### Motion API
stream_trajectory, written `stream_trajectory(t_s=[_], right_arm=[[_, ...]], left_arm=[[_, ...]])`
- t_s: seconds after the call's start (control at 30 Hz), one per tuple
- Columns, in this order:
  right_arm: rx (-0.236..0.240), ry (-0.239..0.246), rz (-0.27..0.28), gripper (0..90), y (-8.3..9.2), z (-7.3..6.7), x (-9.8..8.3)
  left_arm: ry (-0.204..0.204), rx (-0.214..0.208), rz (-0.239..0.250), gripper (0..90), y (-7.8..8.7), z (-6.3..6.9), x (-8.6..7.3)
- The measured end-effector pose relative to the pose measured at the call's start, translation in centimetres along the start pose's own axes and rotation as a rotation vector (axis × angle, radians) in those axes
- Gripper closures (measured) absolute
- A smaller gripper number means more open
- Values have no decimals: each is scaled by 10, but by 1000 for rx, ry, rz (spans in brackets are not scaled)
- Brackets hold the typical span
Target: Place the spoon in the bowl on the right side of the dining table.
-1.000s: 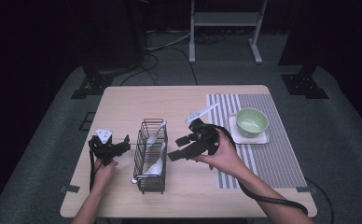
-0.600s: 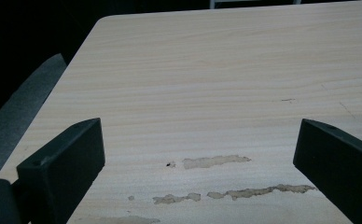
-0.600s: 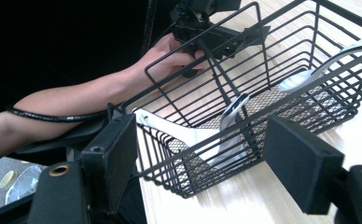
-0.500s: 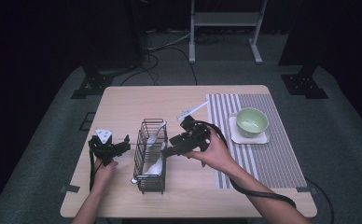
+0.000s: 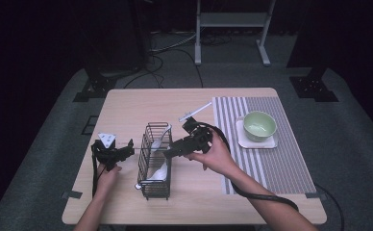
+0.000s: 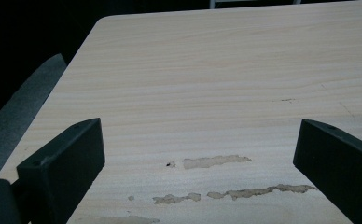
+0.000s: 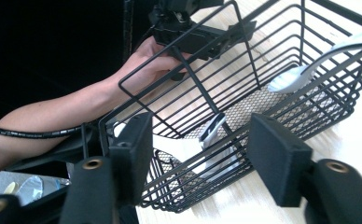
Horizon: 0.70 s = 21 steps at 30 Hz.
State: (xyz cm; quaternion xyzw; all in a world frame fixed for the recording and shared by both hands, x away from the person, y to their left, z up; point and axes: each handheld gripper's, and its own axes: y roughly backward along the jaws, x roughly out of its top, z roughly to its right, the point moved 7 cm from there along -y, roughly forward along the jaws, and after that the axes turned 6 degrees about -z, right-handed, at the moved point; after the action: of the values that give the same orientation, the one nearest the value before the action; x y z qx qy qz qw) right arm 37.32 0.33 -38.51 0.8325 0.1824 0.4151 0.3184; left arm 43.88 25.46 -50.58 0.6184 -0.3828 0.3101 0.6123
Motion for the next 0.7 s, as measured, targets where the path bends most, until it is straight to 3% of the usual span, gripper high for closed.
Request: stream_trajectory(t_s=[0.2, 0.43, 0.7], right_arm=[[-8, -40, -17, 555, -5, 1, 2], [-32, -42, -30, 698, -7, 0, 4], [-44, -32, -34, 775, -6, 1, 4]], left_arm=[[0, -1, -1, 9, 0, 0, 0], [-1, -2, -1, 9, 0, 0, 0], [0, -2, 0, 10, 0, 0, 0]])
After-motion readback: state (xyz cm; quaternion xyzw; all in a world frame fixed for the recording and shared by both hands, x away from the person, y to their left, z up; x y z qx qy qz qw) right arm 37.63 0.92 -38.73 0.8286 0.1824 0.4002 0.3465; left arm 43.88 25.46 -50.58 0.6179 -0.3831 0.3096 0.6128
